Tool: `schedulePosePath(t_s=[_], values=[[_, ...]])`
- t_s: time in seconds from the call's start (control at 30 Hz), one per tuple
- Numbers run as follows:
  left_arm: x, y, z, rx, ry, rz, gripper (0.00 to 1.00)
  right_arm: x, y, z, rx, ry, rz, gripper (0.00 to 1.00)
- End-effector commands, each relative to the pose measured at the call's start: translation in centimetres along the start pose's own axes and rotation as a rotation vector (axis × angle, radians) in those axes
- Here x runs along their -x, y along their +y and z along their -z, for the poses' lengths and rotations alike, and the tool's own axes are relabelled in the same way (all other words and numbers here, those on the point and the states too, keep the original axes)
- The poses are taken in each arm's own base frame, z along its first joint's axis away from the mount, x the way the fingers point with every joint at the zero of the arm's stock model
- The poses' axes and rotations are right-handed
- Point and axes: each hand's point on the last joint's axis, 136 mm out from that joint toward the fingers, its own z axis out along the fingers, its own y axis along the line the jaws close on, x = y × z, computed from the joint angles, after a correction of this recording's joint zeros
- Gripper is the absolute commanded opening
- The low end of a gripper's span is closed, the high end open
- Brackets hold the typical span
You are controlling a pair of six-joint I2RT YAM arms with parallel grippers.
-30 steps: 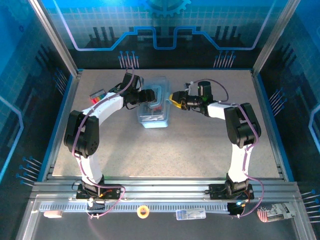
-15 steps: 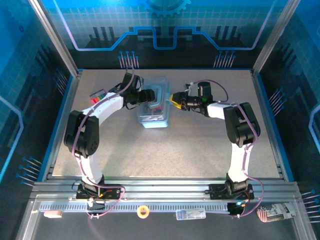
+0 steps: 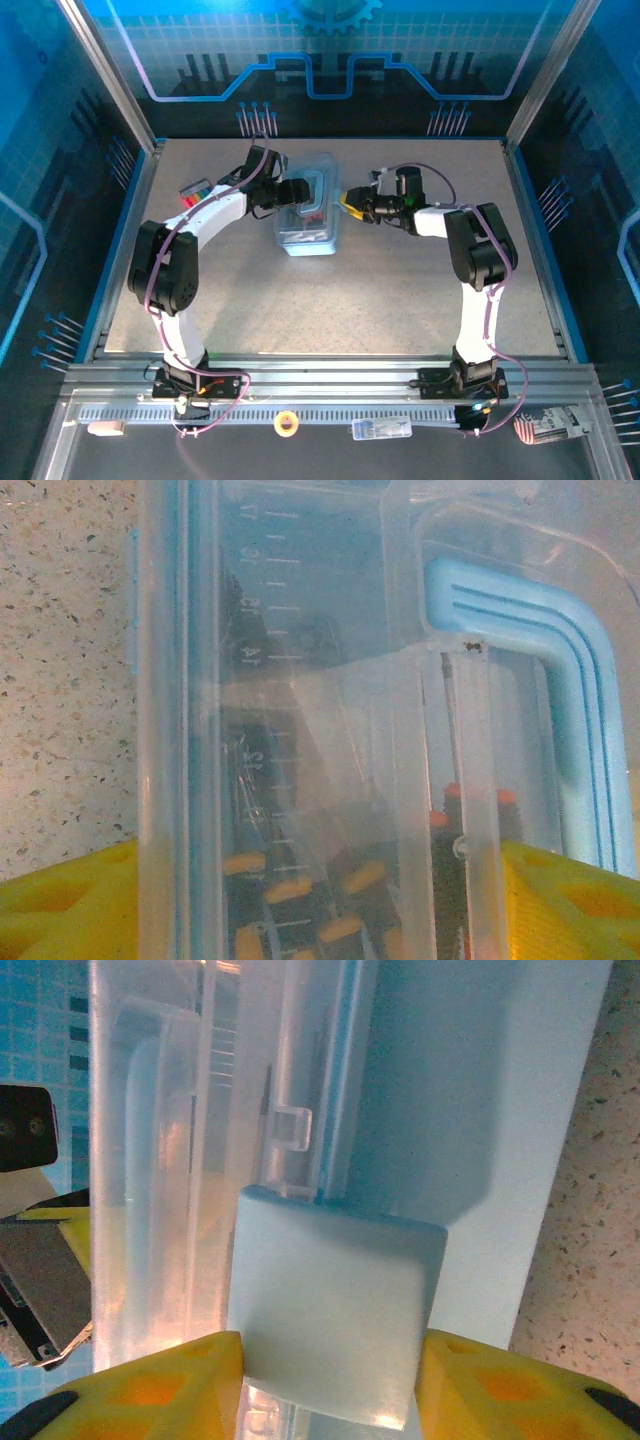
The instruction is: Pack the tool kit
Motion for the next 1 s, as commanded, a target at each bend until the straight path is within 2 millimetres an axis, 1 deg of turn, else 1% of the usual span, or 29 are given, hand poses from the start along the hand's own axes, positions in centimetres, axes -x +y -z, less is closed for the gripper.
schedulePosePath(t_s=[0.0,0.2,0.3,0.53,0.67,0.97], values=[[-12.4,6.4,-3.8,0.189,0.409,0.099,0.34,0.1,-1.6,-0.2,-0.018,-0.004,-0.021,0.48],[-12.5,6.3,-3.9,0.187,0.410,0.099,0.34,-0.4,-2.5,-0.5,-0.045,0.012,-0.030,0.48],[-12.5,6.4,-3.9,0.189,0.411,0.099,0.34,-0.5,-3.0,-0.4,-0.062,0.009,-0.039,0.48],[-12.7,6.4,-4.0,0.192,0.415,0.099,0.34,-0.3,-3.0,0.1,-0.086,0.012,-0.031,0.48],[-12.7,6.4,-4.0,0.191,0.415,0.100,0.34,-0.4,-3.4,0.2,-0.111,0.022,-0.028,0.48],[-12.7,6.4,-4.1,0.197,0.416,0.098,0.34,0.5,-1.6,0.8,-0.099,0.005,0.008,0.50]])
